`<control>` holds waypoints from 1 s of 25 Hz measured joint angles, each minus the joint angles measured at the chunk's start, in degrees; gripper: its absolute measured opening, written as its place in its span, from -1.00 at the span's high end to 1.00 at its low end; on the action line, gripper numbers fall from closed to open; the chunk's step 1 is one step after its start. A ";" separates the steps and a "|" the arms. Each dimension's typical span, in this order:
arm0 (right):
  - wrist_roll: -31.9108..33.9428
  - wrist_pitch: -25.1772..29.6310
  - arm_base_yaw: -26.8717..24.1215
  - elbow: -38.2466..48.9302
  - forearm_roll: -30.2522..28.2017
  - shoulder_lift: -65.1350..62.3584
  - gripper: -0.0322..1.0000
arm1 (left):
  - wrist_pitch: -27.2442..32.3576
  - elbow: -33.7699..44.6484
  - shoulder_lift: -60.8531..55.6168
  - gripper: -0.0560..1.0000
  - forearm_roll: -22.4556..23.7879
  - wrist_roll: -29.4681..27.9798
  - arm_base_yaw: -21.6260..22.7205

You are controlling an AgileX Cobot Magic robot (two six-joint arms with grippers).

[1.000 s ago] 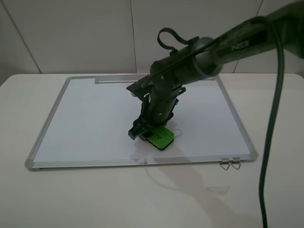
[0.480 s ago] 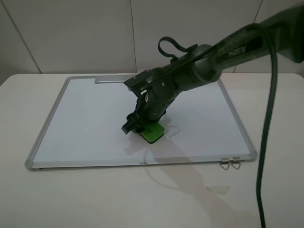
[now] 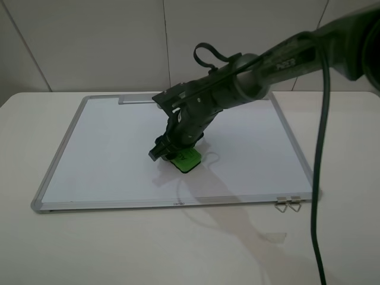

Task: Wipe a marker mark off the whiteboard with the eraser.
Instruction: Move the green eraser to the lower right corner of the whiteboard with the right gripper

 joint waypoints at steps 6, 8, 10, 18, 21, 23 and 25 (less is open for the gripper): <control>-0.36 6.58 -4.65 -1.98 0.00 -0.41 -0.22 | 0.00 0.00 0.00 -0.41 0.00 0.00 0.00; -0.30 9.03 -6.81 -1.98 0.00 -1.25 -0.21 | 0.00 0.00 0.00 -0.41 0.00 0.00 0.00; 0.53 12.27 -8.89 -1.55 0.00 -2.54 -0.21 | 0.00 0.00 0.00 -0.41 0.00 0.00 0.00; 3.78 17.12 -16.52 4.36 0.00 -13.04 -0.21 | 0.00 0.00 0.00 -0.41 0.00 0.00 0.00; 5.09 13.92 -20.07 9.94 0.00 -16.34 -0.21 | 0.00 0.00 0.00 -0.41 0.00 0.00 0.00; 5.73 11.07 -22.92 14.20 0.00 -17.88 -0.21 | 0.00 0.00 0.00 -0.41 0.00 0.00 0.00; 6.04 8.20 -25.31 17.67 0.32 -18.50 -0.21 | 0.00 0.00 0.00 -0.41 0.00 0.00 0.00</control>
